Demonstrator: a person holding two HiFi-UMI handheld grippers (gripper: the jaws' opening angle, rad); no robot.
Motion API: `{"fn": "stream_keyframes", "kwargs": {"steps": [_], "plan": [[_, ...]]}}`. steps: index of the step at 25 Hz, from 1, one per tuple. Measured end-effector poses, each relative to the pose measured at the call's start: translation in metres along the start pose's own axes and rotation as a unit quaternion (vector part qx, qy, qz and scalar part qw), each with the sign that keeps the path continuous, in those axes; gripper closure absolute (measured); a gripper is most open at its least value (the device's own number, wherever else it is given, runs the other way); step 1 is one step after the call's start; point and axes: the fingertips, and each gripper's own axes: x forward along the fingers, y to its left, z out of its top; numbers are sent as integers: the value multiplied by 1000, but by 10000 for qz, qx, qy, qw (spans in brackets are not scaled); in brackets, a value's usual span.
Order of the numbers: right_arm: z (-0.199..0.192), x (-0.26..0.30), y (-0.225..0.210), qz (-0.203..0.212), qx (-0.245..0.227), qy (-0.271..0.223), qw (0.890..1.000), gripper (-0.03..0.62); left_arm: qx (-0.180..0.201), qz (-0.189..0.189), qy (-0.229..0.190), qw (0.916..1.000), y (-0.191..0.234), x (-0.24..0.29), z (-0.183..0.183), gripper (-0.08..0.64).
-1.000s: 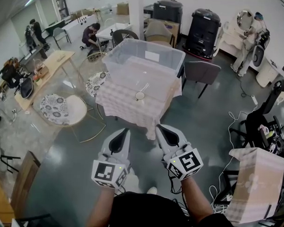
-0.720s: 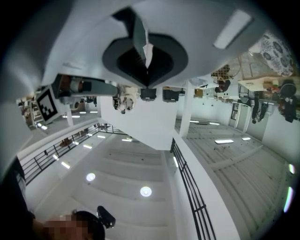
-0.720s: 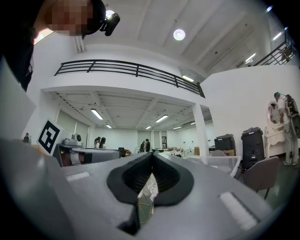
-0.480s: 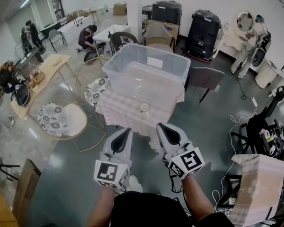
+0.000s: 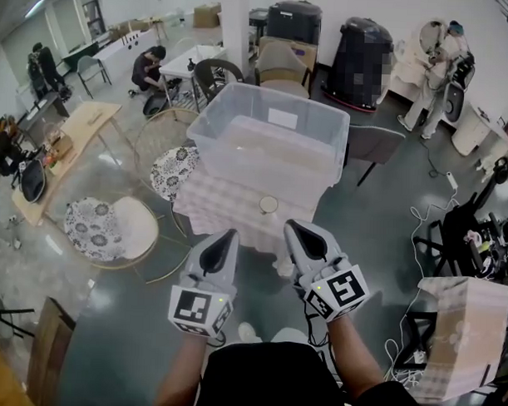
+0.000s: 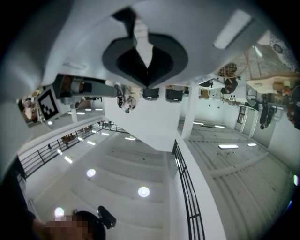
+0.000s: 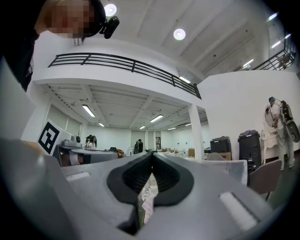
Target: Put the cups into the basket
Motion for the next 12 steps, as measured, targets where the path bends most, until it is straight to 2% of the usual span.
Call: {"fn": "stream_keyframes", "kwargs": {"steps": [12], "plan": [[-5,34,-8,-113,-43,98,9999,591,-121,-47,-13,9999,39,20,-1,554]]}}
